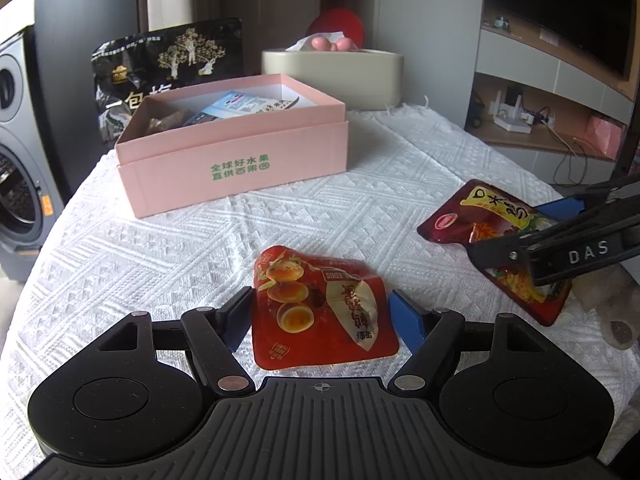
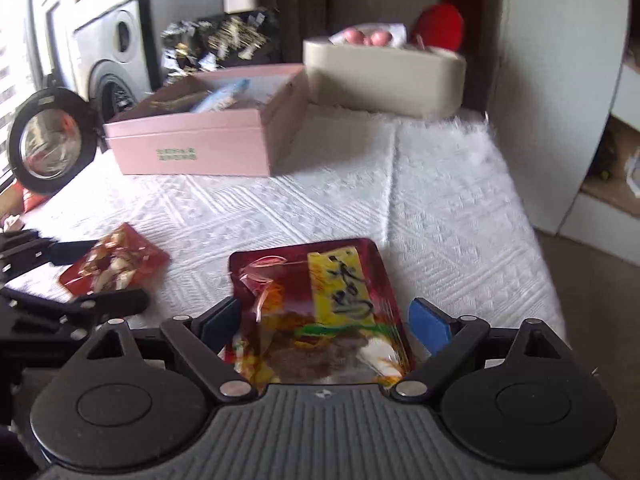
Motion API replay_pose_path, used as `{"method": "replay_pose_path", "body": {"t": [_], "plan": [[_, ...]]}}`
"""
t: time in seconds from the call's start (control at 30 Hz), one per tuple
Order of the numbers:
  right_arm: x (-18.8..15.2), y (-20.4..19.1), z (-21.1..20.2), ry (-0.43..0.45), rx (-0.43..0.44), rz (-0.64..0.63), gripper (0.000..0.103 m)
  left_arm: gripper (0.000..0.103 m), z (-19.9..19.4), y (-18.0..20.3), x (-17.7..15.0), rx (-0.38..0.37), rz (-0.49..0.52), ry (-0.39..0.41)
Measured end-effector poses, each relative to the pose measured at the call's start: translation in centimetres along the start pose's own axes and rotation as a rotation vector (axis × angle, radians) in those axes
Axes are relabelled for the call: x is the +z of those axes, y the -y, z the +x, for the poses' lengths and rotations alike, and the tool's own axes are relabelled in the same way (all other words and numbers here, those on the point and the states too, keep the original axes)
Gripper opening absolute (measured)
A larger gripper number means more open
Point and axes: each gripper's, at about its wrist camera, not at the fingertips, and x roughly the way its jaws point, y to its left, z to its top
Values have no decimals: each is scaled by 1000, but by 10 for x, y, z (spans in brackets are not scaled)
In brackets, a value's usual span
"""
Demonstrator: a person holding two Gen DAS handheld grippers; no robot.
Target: Organize snacks
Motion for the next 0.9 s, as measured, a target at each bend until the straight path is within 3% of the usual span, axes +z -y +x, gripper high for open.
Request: {"method": "replay_pose_path", "body": {"t": [0.1, 0.23, 0.27, 0.33, 0.4, 0.5, 0.73, 0.9], "plan": [[2, 5, 6, -8, 20, 51, 97, 78, 0, 0, 0, 0, 0, 0], [-1, 2, 3, -21, 31, 19, 94, 78, 0, 0, 0, 0, 0, 0], [-2, 2, 1, -16, 31, 12, 85, 78, 0, 0, 0, 1, 0, 0], [-4, -1, -6, -10, 29, 0, 79, 78, 1, 1, 0, 1, 0, -1], [-2, 0, -12, -9, 40, 4, 56, 78, 1, 1, 0, 1, 0, -1], [2, 1, -23, -5, 58, 13, 36, 78, 1, 1, 0, 2, 1, -1], [16, 1, -56, 46, 133, 36, 28, 78, 0, -1, 0, -4, -8, 0], [29, -3, -78, 88, 179, 21, 27, 75, -14, -9, 0, -47, -61, 25]]}}
